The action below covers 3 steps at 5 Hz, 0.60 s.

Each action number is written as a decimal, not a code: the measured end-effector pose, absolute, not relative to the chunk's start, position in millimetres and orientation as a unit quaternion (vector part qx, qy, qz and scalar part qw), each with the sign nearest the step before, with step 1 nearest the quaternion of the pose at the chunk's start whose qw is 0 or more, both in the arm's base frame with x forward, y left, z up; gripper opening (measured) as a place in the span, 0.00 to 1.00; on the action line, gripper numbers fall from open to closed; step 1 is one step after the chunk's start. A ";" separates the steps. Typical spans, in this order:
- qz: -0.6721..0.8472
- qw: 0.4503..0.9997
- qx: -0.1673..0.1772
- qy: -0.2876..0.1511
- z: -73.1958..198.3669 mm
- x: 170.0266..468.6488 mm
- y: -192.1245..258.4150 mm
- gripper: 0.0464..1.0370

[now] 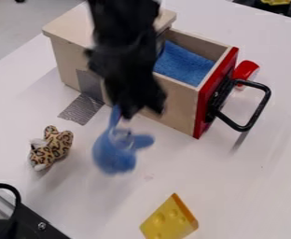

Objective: Put the blue elephant in the drawer

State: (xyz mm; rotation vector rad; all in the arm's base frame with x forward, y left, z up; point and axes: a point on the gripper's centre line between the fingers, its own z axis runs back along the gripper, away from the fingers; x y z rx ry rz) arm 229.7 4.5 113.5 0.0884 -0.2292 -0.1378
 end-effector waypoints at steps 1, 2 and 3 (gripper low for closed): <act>-0.067 0.986 0.050 -0.143 143.2 272.3 11.8 0.01; -0.065 0.983 0.043 -0.168 163.9 303.2 10.6 0.01; -0.062 0.981 0.044 -0.178 169.7 340.3 10.2 0.01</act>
